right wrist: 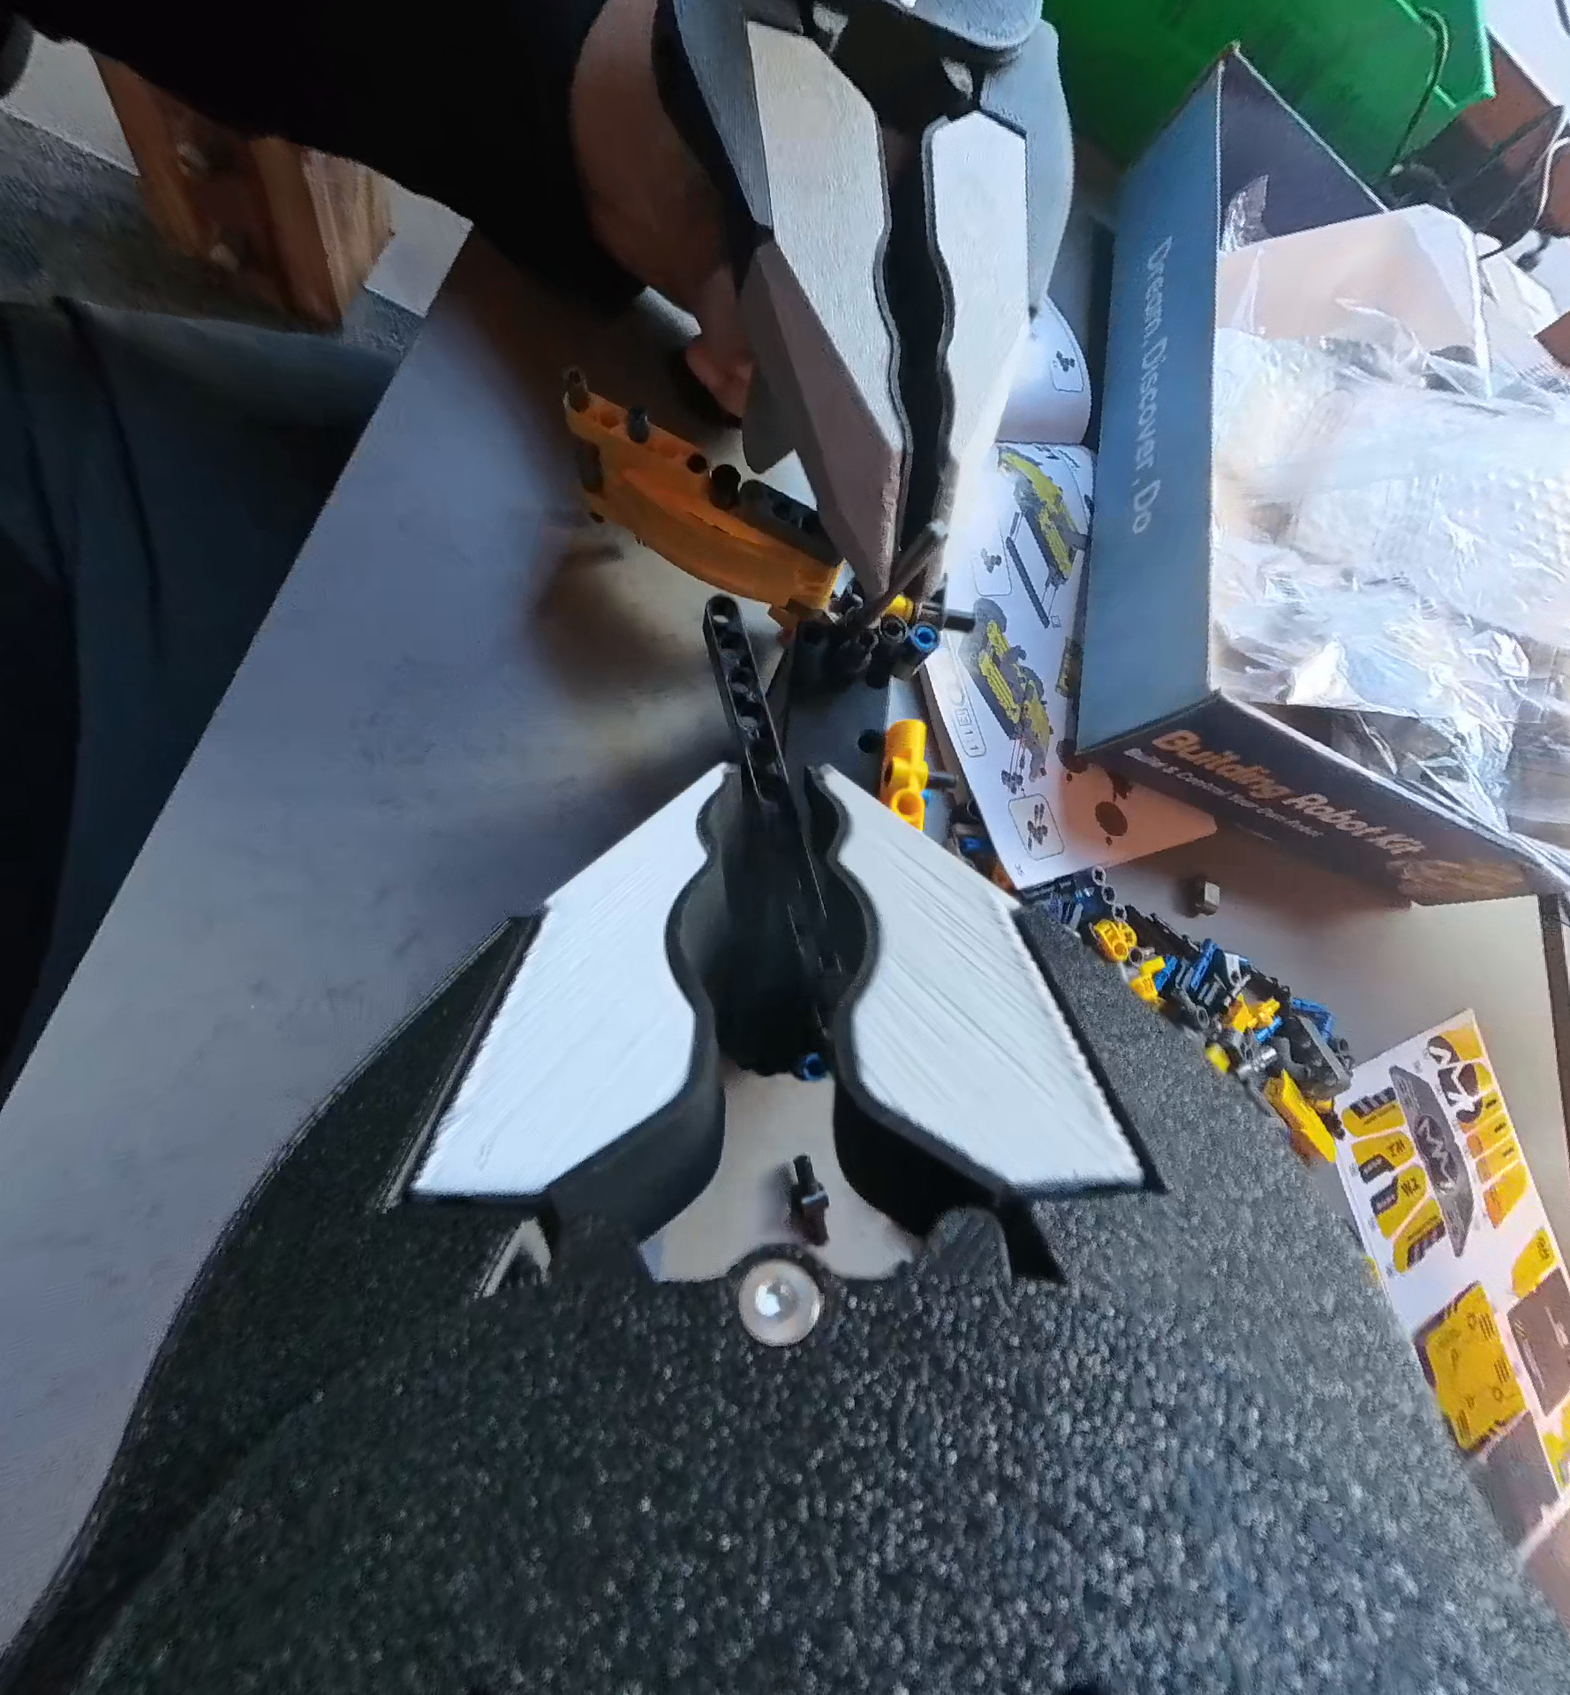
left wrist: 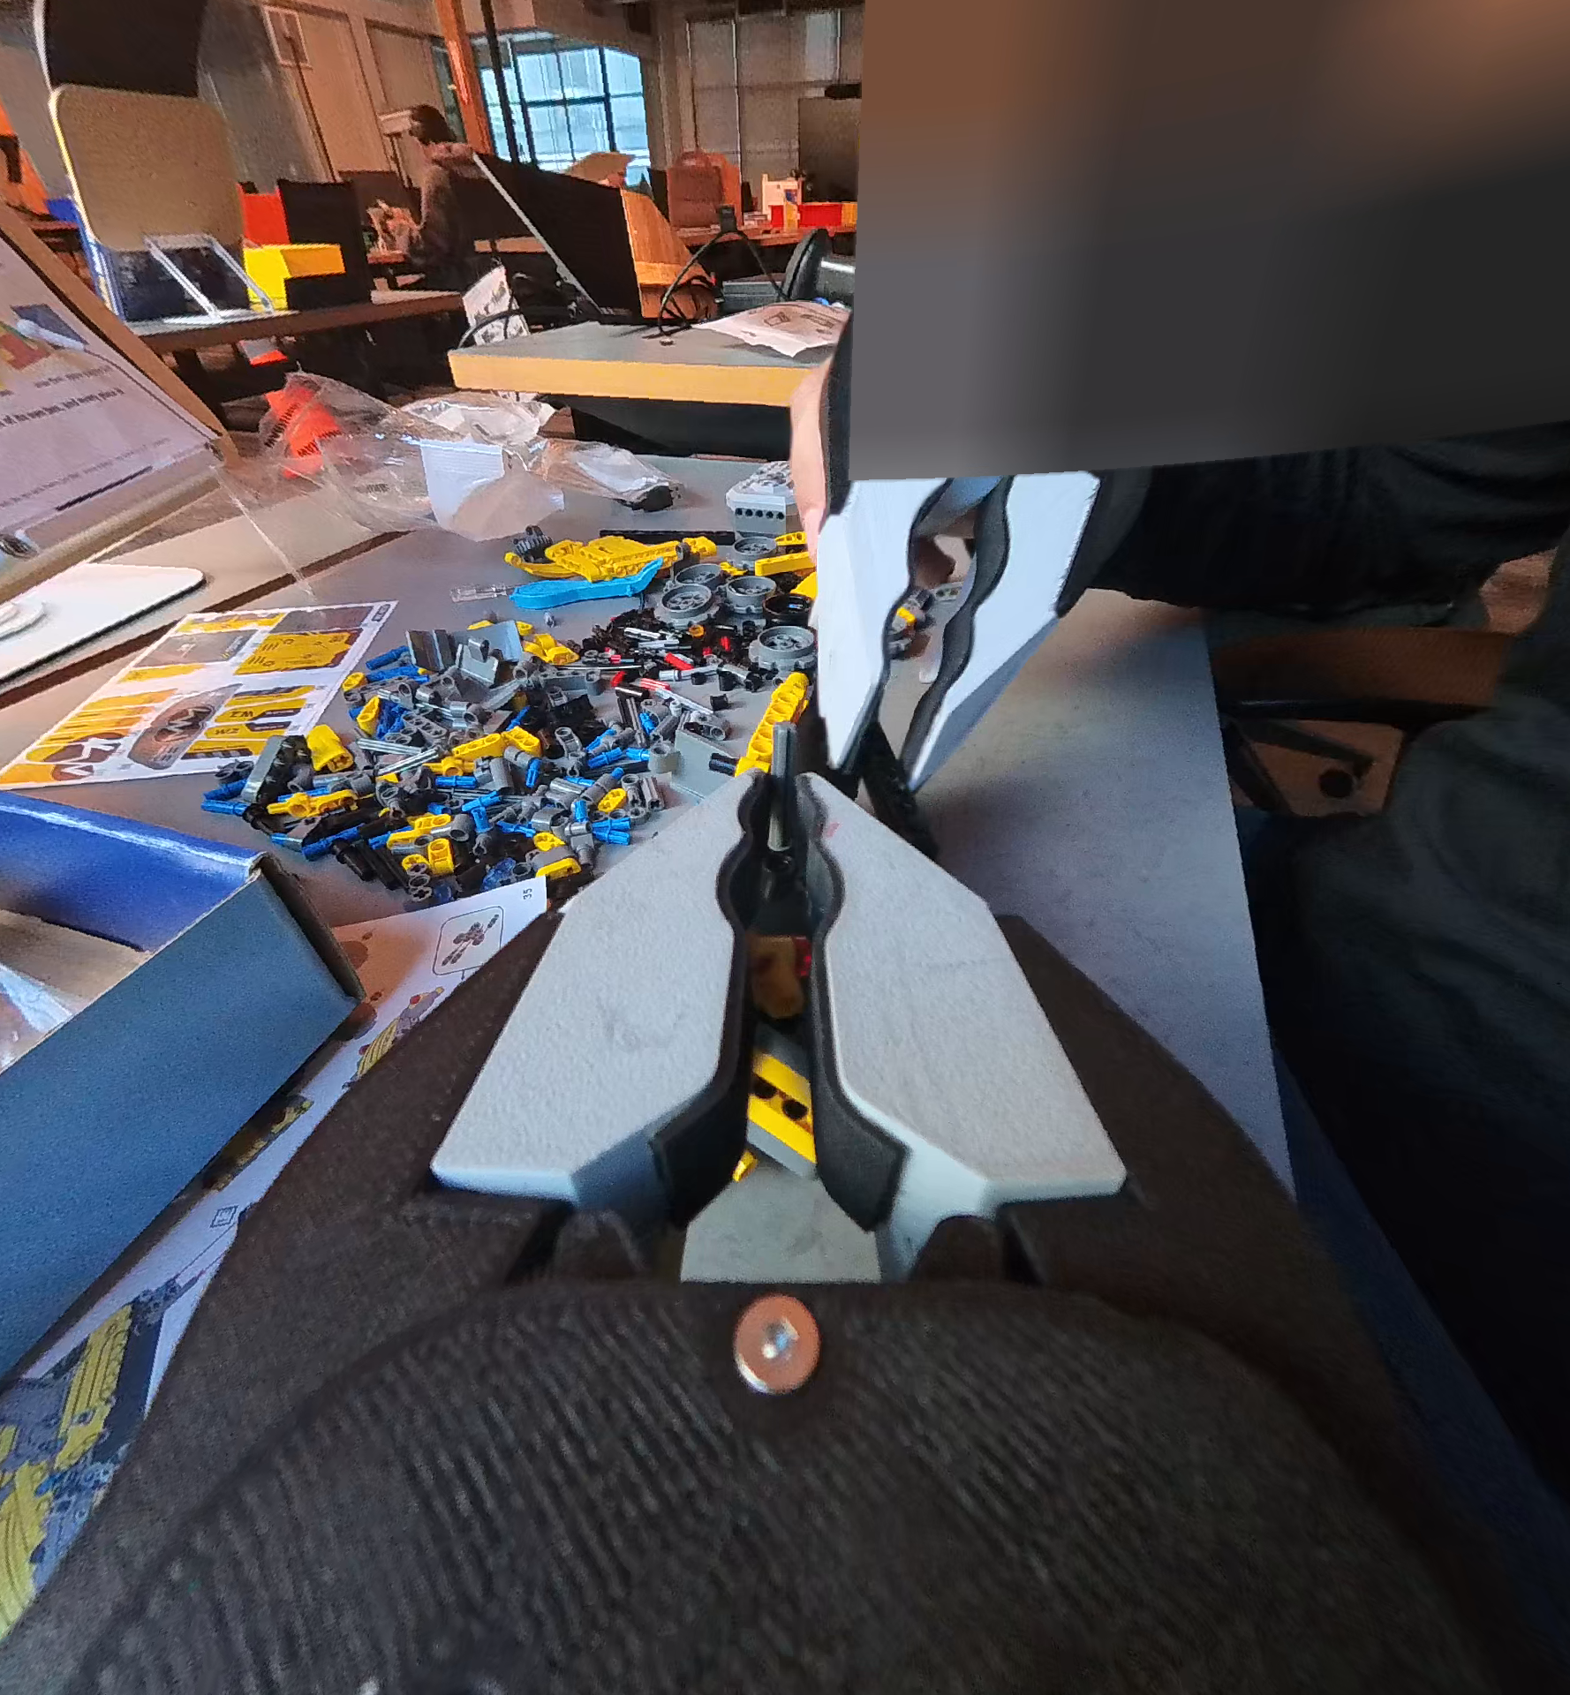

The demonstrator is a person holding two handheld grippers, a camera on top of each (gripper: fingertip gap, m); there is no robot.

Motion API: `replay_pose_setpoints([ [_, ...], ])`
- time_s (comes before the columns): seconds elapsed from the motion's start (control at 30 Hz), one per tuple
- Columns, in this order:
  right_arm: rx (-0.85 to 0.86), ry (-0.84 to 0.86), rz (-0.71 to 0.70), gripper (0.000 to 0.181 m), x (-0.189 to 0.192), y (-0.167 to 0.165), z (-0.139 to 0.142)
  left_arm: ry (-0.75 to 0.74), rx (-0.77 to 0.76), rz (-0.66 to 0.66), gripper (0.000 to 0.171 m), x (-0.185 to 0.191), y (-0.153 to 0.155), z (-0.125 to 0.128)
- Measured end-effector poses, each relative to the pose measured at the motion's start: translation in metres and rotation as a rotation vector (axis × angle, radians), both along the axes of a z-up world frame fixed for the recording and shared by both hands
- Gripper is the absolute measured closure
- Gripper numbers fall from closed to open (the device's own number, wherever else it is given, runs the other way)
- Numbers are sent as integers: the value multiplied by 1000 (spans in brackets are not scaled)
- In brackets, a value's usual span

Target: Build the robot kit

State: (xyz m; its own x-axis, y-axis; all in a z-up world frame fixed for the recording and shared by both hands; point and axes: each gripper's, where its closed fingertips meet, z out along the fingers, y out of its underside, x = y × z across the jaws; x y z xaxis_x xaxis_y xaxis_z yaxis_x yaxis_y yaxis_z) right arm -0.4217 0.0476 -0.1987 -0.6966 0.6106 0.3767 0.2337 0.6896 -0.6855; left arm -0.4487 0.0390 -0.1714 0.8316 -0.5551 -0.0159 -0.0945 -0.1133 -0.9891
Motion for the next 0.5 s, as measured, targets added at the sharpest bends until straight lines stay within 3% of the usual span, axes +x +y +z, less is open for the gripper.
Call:
replay_pose_setpoints([
  [0.1, 45, 14, -44, 156, 4, 14, 0, -2, -1, 0, 170, 0, 0, 0],
  [0.27, 60, -18, -88, 156, 13, 39, 3, -11, -6, -2, 170, 0, 0, 0],
  [0.5, 67, -106, -19, 170, 19, 38, -2, -19, -10, 0, 170, 0, 0, 0],
])
